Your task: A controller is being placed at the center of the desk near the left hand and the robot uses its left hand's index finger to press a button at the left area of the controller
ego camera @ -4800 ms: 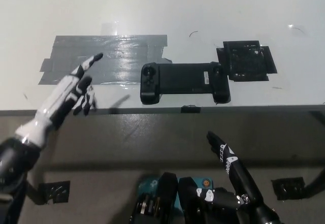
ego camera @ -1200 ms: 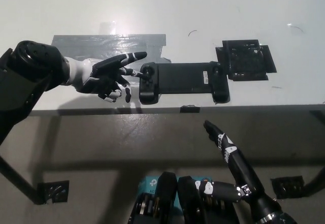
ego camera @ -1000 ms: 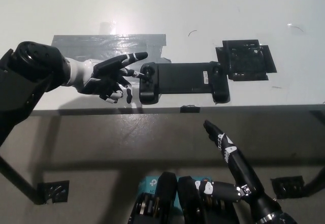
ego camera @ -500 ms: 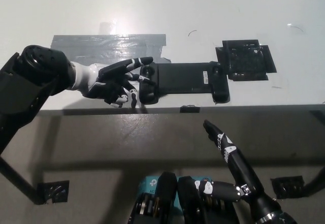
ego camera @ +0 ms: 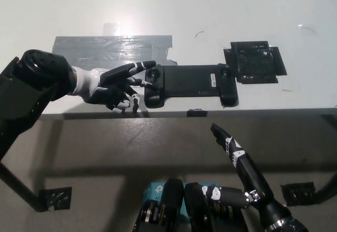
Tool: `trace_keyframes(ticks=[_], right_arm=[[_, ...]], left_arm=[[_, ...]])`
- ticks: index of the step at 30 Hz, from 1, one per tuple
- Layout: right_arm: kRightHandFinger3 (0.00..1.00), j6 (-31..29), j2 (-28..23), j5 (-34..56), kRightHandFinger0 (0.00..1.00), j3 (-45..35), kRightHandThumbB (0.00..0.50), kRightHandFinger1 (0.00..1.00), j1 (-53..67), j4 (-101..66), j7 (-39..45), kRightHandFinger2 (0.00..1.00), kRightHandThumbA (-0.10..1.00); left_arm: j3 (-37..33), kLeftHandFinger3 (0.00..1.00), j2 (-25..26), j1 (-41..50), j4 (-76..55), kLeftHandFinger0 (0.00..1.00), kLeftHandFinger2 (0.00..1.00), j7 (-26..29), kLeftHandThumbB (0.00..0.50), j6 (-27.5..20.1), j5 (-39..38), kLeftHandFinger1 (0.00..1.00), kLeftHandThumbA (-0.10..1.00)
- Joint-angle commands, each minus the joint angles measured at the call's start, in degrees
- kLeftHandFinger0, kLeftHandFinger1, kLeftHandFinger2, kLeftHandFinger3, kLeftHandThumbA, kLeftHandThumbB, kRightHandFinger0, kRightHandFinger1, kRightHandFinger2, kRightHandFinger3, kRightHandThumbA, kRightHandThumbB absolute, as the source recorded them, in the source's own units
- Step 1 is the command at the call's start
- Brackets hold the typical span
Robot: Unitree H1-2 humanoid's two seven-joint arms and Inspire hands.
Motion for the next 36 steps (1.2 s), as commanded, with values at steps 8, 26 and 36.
trace_keyframes(ticks=[8,26,36], right_arm=[[1.0,-0.2,0.7,0.6,1.0,-0.7,0.283,1.0,-1.8,-2.0,0.1,1.0,1.0],[1.0,-0.1,0.8,1.1,1.0,-0.9,0.276,1.0,-2.1,-2.0,0.3,1.0,1.0],[1.0,0.3,0.8,1.1,1.0,-0.8,0.279,1.0,-2.2,-2.2,0.4,1.0,1.0]], left_arm=[[3.4,1.0,2.1,-5.0,-0.2,0.0,0.39,-0.3,0.416,0.9,1.5,0.03,1.0],[3.1,1.0,0.2,-3.8,2.9,0.0,0.33,-2.0,0.409,0.9,3.4,0.0,1.0],[3.9,1.0,-0.2,-1.8,0.5,0.0,0.32,-1.0,0.413,0.9,5.6,0.06,1.0]])
